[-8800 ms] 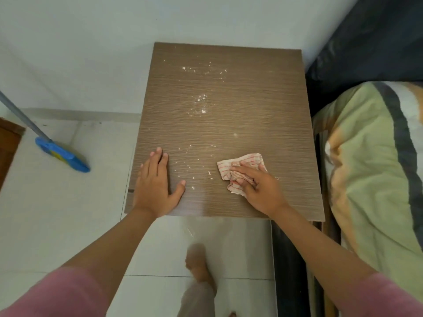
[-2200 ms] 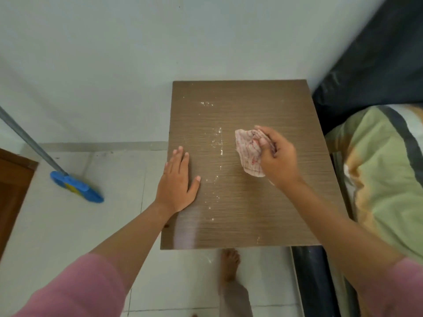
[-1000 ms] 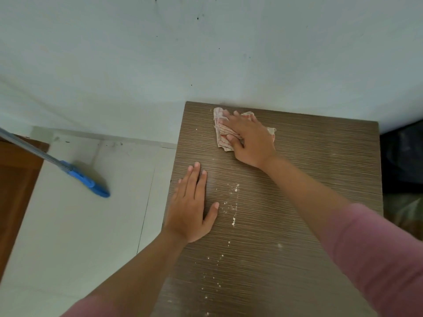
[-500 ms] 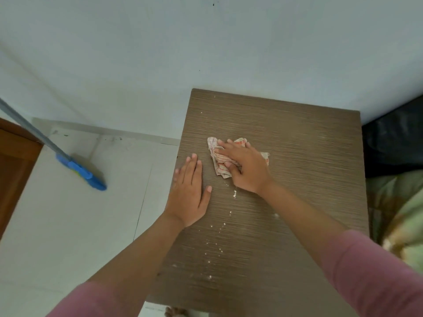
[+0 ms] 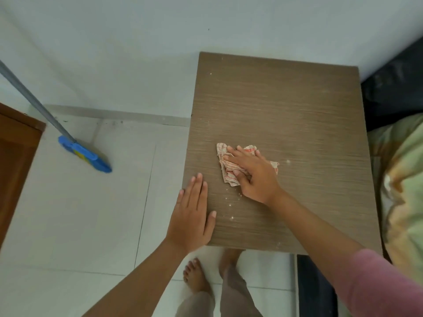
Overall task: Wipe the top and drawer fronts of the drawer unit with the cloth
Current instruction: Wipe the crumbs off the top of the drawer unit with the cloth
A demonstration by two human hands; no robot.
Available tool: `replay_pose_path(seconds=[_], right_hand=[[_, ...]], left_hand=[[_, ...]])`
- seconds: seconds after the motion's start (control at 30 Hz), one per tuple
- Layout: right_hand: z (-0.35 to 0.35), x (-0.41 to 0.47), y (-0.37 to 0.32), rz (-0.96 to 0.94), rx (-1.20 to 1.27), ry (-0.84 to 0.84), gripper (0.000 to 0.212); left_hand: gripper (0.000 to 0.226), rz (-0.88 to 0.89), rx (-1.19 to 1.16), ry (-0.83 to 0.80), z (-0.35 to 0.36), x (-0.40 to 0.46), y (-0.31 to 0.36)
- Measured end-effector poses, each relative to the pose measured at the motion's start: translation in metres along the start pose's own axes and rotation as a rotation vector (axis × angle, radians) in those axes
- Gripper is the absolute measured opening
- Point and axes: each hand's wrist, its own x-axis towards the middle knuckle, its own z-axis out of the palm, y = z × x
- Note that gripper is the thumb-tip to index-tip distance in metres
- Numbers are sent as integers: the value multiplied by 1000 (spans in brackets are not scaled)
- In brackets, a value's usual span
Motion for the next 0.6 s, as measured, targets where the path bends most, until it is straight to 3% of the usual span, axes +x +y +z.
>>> replay_pose_path(seconds=[0.6], right_hand=[[20,-79,-29,-51,-16,-18,42]], left_hand=[[55,42,-81,97,2,1,-4]])
